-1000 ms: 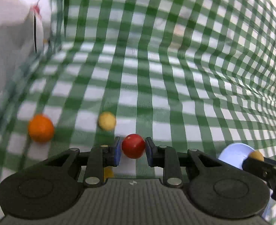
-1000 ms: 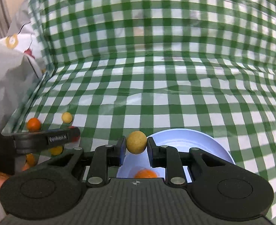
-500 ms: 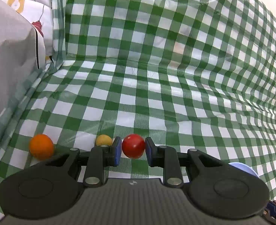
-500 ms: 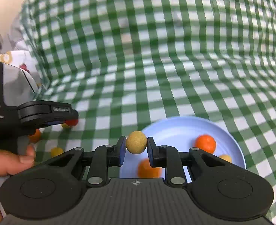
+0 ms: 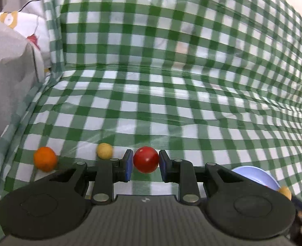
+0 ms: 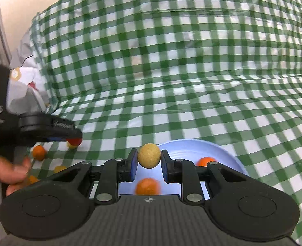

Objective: Organize fruits
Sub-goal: 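Carry the yellow fruit and red tomato over the blue plate with both tools, then open both tools to drop the yellow fruit and tomato into the plate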

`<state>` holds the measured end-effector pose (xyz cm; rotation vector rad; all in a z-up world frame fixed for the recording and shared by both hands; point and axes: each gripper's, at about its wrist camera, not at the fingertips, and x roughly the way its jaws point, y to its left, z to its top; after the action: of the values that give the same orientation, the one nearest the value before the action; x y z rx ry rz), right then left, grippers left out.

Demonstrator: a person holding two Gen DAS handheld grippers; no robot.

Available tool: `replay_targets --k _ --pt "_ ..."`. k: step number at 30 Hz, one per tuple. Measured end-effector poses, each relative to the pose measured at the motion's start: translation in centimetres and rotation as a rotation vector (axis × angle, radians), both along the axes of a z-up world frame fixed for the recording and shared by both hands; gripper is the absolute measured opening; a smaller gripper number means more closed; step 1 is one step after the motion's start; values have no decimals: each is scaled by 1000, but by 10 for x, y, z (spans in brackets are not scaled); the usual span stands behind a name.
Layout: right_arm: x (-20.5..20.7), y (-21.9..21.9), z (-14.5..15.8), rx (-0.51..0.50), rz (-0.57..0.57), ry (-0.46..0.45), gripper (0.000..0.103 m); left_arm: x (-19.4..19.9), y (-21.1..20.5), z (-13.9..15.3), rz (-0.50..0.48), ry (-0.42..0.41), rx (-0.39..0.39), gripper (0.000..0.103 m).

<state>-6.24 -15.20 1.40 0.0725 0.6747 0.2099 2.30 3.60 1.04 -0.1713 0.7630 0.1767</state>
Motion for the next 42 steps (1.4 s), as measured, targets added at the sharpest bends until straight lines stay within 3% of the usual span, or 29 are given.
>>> replay_targets --k 4,10,18,26,35,42 --pt "12 -18 7 -50 -40 -2 25 0 -16 9 -57 -19 -16 29" --pt "35 -53 -4 -56 -149 114 25 -4 -44 11 -181 -29 -39 29" --pt "32 -53 -7 -24 -125 158 25 -17 -83 7 -305 -23 -52 29" --pt "35 -46 -7 -26 -124 188 25 -26 -82 8 -288 -29 -54 29" --pt "35 -50 -4 -43 -137 191 25 -16 -102 18 -341 -56 -36 29" --pt "32 -45 -9 -56 -147 210 25 -12 -100 10 -350 6 1 29"
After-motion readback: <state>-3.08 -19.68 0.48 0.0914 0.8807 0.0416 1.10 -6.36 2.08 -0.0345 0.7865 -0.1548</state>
